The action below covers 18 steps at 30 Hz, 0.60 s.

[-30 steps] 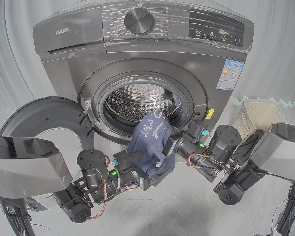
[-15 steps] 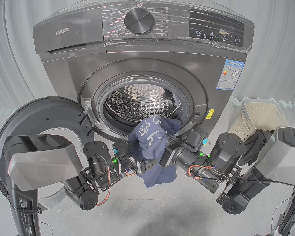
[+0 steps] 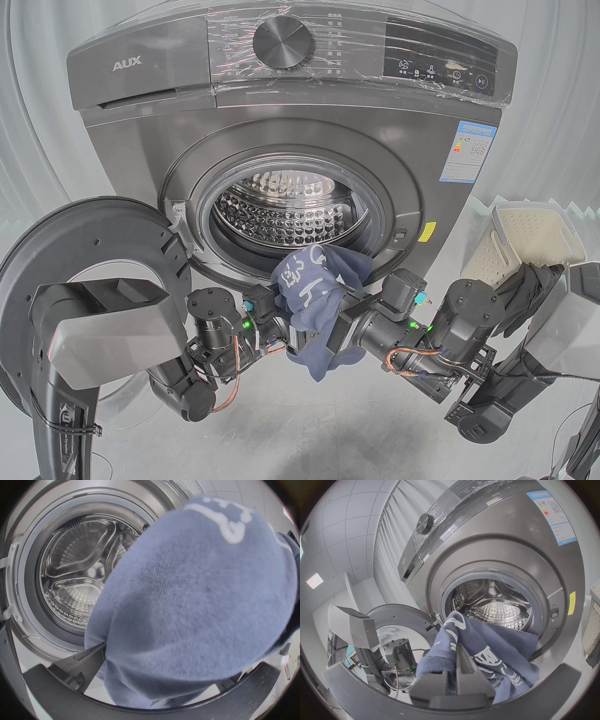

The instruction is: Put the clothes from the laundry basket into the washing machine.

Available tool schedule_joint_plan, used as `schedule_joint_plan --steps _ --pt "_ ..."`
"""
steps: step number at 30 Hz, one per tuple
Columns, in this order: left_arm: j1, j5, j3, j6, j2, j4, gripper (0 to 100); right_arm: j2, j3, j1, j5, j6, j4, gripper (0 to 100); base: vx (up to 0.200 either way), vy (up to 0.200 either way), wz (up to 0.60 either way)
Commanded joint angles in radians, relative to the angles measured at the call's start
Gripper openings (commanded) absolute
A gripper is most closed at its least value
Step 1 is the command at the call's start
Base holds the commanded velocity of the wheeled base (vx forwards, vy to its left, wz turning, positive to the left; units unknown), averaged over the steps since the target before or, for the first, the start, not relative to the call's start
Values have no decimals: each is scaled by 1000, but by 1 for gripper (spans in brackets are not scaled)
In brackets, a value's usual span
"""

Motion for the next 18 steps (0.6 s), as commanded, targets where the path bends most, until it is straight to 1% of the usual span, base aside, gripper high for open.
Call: schedule_joint_plan --steps 1,4,5,11,18 --pt "-7 -1 -18 2 24 -1 100 -2 12 3 0 -1 -1 0 0 0 0" --pt "-10 2 -30 0 27 1 100 -2 10 3 2 -1 -1 0 0 0 0" --pt "-9 4 -45 -1 29 1 0 -2 10 3 2 -1 -1 0 0 0 0" --pt "-1 4 -51 2 64 -1 0 -3 1 3 2 -1 -1 0 0 0 0" --pt "5 2 -50 -9 50 -1 0 -17 4 -9 5 -1 -4 0 0 0 0"
